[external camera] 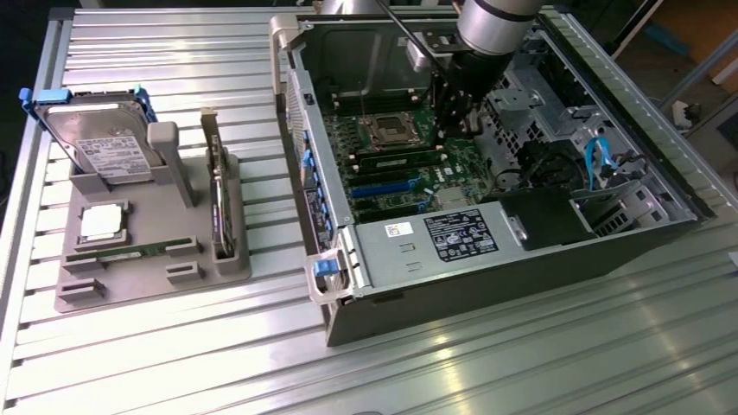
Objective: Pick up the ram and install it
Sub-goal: 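Press down the ram until it locks into place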
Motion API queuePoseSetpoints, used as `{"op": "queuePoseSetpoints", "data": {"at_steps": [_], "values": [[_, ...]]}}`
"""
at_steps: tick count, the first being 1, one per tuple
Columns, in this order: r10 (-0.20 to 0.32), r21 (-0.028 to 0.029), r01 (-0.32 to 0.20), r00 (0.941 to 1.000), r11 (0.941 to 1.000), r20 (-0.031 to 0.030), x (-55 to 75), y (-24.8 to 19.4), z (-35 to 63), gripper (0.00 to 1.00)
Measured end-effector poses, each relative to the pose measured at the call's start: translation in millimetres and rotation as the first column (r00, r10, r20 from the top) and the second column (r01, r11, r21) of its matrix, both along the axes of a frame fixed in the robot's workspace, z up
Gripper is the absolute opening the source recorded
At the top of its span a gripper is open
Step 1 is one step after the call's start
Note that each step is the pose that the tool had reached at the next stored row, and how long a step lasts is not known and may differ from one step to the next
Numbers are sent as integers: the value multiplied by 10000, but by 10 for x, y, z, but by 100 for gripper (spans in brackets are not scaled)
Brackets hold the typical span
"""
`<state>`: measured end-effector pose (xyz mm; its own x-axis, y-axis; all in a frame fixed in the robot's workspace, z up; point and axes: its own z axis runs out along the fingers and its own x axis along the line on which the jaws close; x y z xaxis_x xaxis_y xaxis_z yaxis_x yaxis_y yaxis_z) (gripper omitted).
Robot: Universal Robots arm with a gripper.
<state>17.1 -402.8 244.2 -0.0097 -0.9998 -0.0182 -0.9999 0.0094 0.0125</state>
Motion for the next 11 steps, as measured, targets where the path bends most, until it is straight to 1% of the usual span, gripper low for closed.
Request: {"op": "queuePoseSetpoints", "data": {"at_steps": [2,5,6,10,11], "values": [[1,-1,-1,10000,10000,-15,45,0,1,11],[1,-2,-1,10000,10000,-17,54,-2,1,11],[0,-1,0,10000,10000,-18,54,-9,1,11],[2,-2,-2,10000,10000,-17,55,-68,0,11],[1,0,-1,10000,10000,-17,54,-70,0,11]]}}
